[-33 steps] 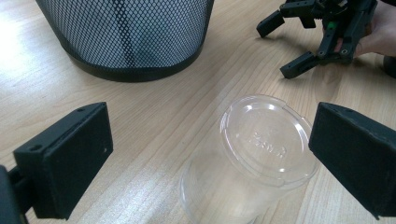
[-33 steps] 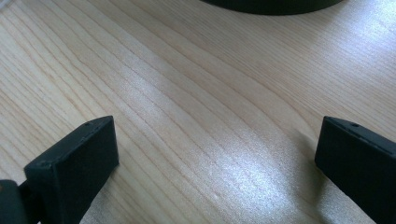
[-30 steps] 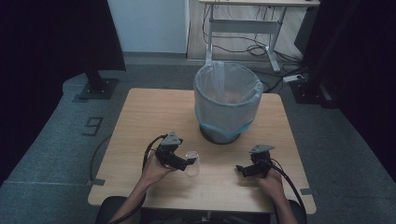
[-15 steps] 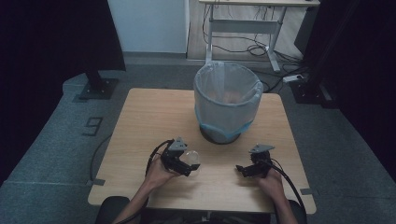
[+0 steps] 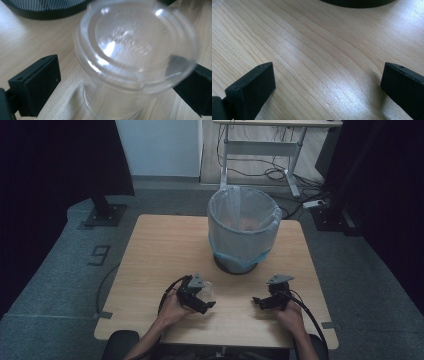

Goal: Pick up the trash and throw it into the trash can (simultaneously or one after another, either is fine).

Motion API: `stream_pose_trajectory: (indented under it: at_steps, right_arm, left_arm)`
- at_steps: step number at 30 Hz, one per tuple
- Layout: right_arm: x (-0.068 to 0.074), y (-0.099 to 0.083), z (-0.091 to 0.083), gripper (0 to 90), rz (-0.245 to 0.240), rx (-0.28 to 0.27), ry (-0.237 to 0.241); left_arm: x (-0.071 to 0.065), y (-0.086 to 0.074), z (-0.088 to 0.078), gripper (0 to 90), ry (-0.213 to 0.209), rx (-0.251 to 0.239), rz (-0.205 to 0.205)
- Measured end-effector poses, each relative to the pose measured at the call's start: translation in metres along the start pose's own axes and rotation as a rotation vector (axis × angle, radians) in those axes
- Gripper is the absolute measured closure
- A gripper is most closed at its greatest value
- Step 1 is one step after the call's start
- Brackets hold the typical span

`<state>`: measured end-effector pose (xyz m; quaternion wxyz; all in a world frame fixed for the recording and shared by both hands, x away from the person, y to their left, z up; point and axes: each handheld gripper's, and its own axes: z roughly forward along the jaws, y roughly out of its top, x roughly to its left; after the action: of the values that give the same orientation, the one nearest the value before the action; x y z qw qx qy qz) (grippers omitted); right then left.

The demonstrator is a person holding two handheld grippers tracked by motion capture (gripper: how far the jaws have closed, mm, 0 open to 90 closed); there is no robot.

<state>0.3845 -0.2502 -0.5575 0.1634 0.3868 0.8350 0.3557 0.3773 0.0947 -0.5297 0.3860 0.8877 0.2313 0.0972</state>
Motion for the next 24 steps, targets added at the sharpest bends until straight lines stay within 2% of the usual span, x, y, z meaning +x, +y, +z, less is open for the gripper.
stream_pose_trajectory:
  at_steps: [5, 13, 16, 24]
  right_arm:
    - [0.0, 0.0, 0.0, 0.0, 0.002, 0.001, 0.0]
    - [0.0, 0.0, 0.0, 0.0, 0.002, 0.001, 0.0]
    - [0.0, 0.0, 0.0, 0.0, 0.001, 0.001, 0.0]
    - [0.0, 0.0, 0.0, 0.0, 0.001, 0.001, 0.0]
  left_arm:
    - [0.0, -0.004, 0.006, 4.1, -0.001, 0.023, -0.003]
    - [0.003, -0.011, 0.01, 15.2, -0.009, 0.043, -0.015]
    - [0.003, -0.012, 0.011, 23.2, -0.022, 0.047, -0.017]
    - [0.005, -0.012, 0.01, 25.9, -0.026, 0.048, -0.028]
